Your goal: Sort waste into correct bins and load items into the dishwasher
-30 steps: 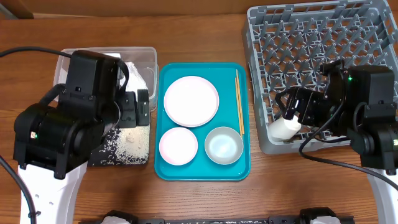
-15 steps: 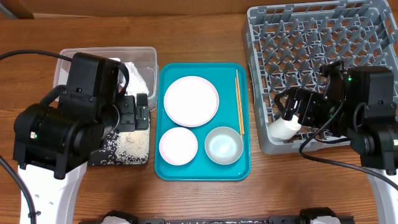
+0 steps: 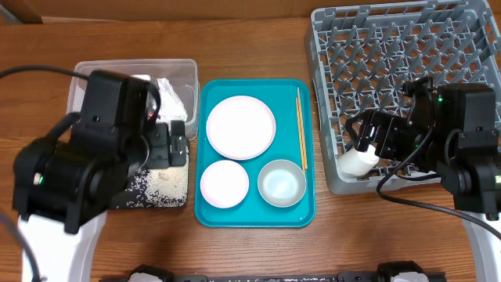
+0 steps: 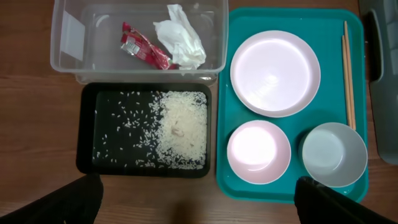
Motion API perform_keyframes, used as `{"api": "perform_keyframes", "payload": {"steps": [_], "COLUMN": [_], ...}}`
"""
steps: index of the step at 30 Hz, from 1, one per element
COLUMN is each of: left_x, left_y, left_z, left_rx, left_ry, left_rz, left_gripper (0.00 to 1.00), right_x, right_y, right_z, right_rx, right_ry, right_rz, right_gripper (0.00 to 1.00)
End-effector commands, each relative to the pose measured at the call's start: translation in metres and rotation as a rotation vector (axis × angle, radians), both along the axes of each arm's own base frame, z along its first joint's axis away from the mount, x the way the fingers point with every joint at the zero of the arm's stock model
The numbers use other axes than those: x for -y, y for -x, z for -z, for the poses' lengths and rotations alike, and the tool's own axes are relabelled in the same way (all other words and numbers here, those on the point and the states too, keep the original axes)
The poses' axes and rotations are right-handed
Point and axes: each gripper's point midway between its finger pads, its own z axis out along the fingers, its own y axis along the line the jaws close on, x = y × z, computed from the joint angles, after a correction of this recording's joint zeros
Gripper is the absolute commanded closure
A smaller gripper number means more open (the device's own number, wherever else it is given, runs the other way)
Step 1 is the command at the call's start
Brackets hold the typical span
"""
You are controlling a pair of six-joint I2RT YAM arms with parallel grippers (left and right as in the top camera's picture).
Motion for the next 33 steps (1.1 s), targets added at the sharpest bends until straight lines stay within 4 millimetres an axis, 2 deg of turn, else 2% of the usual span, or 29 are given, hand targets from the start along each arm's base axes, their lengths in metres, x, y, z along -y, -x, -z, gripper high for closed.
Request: {"api": "perform_keyframes", "payload": {"steps": [1, 5, 8, 13, 21, 30, 33], "left_x": [-0.014, -0.008, 0.0, 0.006, 0.003, 0.001, 0.002], "left_y": [0.013, -0.003, -0.01, -0.009, 0.001, 0.011, 0.009], "left_z": [-0.023, -0.046, -0.042, -0.007, 0.054, 0.109, 0.124], "left_rx": [0.153, 0.44, 0.6, 0.748, 0.928, 1.028, 1.032], "left_ry": [-0.027, 0.019, 0.042, 0.12, 0.162, 0.174, 0.18], "left_rz": [-0.005, 0.034, 0.092, 0.132, 0.141, 0.141, 0.141], "left_gripper": [0.0, 0.0, 0.0, 0.0, 0.0, 0.0, 0.0], "right_x": [0.002, 0.002, 0.002, 0.002, 0.002, 0.002, 0.002], "right_y": [-0.001, -0.001, -0.001, -0.001, -0.001, -0.001, -0.001], "right_z": [-0.008, -0.008, -0.008, -0.008, -0.008, -0.008, -0.008], "right_rx": [0.027, 0.027, 0.027, 0.027, 0.027, 0.027, 0.027], "right_ry": [0.005, 0.005, 0.005, 0.005, 0.005, 0.005, 0.005], "right_rz": [0.007, 0.007, 0.007, 0.007, 0.007, 0.007, 0.007], "right_gripper": [0.0, 0.0, 0.0, 0.0, 0.0, 0.0, 0.0]}}
